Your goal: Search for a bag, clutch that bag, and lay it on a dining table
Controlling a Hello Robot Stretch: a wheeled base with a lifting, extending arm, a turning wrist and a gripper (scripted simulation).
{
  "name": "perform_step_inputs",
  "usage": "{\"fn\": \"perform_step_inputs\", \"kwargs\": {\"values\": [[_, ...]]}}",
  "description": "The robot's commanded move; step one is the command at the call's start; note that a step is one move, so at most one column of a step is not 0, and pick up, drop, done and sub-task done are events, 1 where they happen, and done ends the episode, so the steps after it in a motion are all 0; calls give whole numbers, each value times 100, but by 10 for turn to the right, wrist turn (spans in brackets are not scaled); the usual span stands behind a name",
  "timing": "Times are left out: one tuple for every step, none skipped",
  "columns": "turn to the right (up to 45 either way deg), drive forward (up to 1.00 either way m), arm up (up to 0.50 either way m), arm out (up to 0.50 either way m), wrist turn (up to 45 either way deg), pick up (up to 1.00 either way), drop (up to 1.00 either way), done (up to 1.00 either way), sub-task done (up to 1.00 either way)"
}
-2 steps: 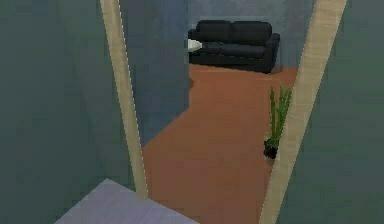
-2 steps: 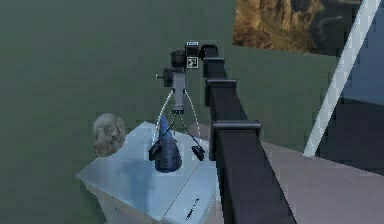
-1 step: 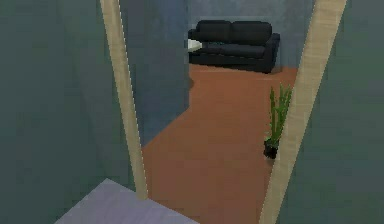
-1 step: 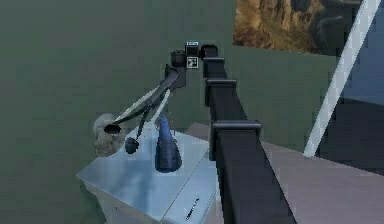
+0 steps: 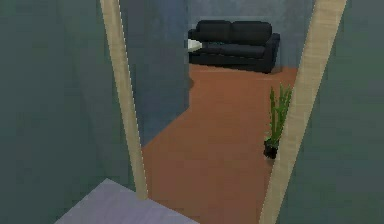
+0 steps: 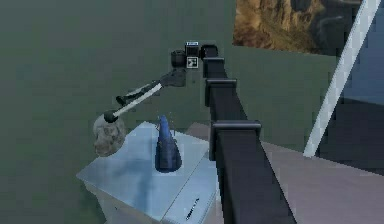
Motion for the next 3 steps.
{"fn": "perform_step_inputs", "kwargs": {"values": [[0,0,0,0,450,0,0,0,0],[0,0,0,0,210,0,0,0,0],[0,0,-30,0,0,0,0,0,0]]}}
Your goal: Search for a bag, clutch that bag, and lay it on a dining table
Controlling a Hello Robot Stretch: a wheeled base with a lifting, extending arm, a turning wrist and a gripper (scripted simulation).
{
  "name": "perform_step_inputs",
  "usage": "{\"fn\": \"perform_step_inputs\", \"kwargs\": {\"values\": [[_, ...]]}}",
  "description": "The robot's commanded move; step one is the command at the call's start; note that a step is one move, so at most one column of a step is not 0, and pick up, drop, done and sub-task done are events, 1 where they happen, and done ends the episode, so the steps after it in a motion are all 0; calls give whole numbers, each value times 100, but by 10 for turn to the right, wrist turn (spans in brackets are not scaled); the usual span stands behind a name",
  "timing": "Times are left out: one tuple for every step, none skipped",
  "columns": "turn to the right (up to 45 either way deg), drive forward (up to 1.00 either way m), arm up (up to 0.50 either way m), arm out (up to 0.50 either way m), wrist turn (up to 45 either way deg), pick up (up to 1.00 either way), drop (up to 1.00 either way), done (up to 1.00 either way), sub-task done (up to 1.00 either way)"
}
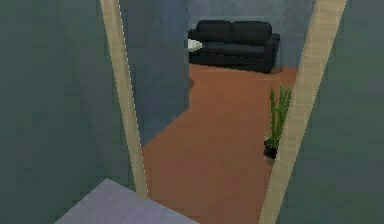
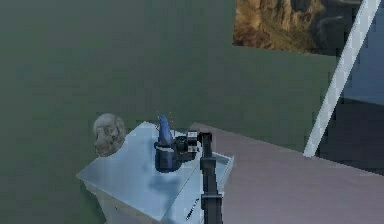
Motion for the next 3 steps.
{"fn": "perform_step_inputs", "kwargs": {"values": [[0,0,0,0,0,100,0,0,0],[0,0,10,0,0,0,0,0,0],[0,0,20,0,0,0,0,0,0]]}}
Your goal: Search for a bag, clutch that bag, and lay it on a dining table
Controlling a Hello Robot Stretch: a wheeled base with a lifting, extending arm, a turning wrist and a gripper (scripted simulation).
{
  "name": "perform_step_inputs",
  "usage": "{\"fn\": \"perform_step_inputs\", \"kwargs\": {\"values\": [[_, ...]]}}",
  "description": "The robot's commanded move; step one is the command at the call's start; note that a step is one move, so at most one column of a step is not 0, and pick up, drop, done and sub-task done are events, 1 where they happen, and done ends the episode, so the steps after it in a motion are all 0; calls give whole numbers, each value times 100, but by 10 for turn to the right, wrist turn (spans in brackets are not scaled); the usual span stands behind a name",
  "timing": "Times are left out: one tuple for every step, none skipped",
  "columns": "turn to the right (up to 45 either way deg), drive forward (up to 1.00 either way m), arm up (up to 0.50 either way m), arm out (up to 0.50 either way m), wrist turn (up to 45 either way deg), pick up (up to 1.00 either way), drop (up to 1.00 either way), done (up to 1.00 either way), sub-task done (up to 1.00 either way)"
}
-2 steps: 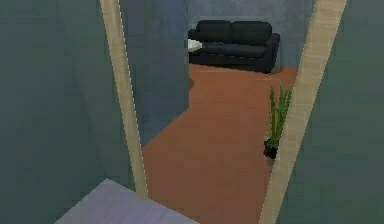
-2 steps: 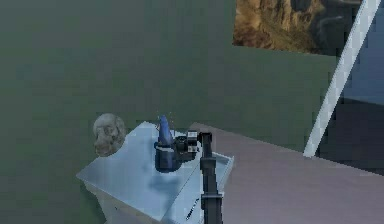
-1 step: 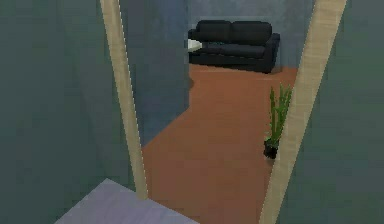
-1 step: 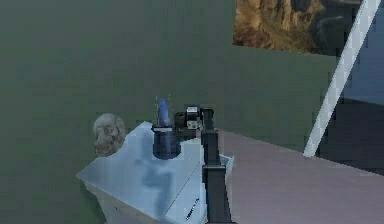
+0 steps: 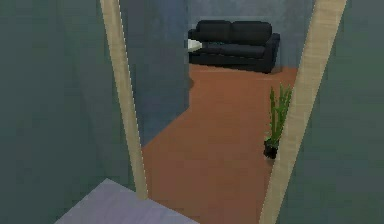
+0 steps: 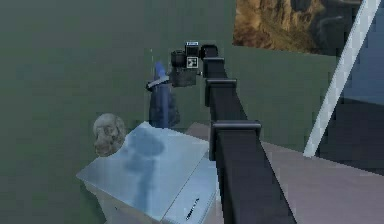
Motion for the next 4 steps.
{"fn": "perform_step_inputs", "kwargs": {"values": [[0,0,0,0,-450,0,0,0,0],[0,0,0,0,-450,0,0,0,0],[0,0,0,0,-150,0,0,0,0],[0,0,0,-44,0,0,0,0,0]]}}
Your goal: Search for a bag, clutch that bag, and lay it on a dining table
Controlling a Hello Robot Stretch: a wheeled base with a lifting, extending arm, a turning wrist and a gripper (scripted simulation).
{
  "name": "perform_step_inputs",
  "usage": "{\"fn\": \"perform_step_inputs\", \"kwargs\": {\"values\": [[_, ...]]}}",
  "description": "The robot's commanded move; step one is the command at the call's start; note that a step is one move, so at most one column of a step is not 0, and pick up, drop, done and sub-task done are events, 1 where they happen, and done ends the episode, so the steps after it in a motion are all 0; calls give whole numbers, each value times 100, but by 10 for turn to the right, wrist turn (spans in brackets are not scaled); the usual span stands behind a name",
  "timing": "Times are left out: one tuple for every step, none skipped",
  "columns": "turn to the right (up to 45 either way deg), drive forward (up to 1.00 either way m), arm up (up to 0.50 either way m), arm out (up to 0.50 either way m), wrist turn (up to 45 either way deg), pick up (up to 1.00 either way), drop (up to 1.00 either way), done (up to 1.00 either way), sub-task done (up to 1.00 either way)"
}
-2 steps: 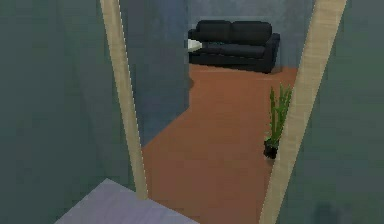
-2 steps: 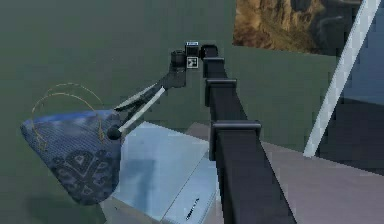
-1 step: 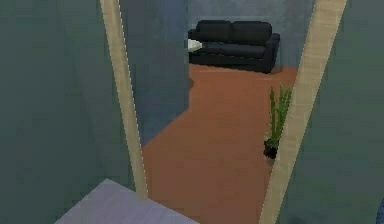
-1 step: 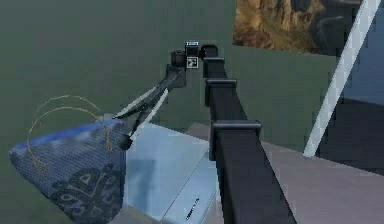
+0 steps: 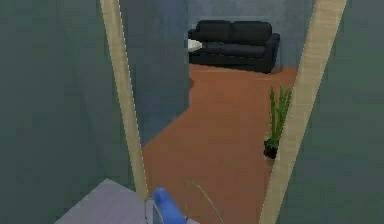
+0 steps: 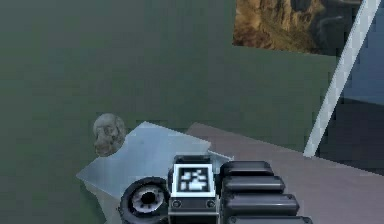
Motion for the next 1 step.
{"fn": "perform_step_inputs", "kwargs": {"values": [[-450,0,0,0,0,0,0,0,0]]}}
